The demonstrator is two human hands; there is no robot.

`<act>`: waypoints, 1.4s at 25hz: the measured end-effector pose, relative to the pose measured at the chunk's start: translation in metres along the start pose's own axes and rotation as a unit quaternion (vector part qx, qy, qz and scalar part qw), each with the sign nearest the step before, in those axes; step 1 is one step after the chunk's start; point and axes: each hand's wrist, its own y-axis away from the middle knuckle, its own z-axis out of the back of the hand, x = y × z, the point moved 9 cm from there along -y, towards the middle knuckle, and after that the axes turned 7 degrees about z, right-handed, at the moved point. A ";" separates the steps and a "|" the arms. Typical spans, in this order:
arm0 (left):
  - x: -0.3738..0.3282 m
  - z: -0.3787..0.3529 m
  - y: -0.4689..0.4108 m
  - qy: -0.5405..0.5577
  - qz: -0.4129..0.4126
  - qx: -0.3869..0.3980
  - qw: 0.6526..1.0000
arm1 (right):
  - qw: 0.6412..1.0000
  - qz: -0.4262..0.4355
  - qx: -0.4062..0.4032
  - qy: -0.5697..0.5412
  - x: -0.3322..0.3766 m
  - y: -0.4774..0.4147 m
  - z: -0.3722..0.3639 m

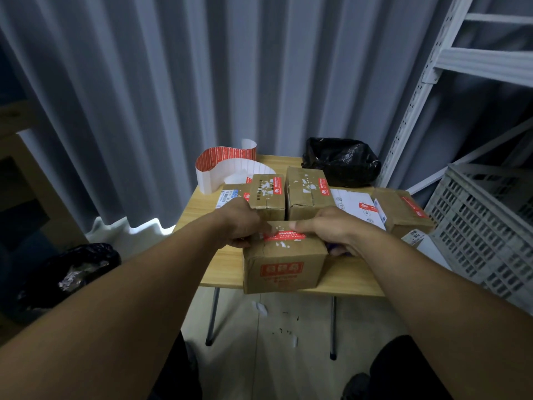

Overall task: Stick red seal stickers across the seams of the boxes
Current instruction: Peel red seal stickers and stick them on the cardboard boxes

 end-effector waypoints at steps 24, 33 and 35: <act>0.005 0.004 0.018 -0.042 -0.032 0.046 0.998 | 0.991 0.035 0.099 -0.078 -0.015 0.016 0.000; 0.013 -0.001 0.026 -0.046 -0.044 0.053 0.997 | 0.984 0.062 0.139 -0.094 -0.020 0.024 -0.006; 0.015 0.006 0.030 0.029 -0.022 0.064 0.997 | 0.981 0.041 0.141 -0.127 -0.024 0.024 0.001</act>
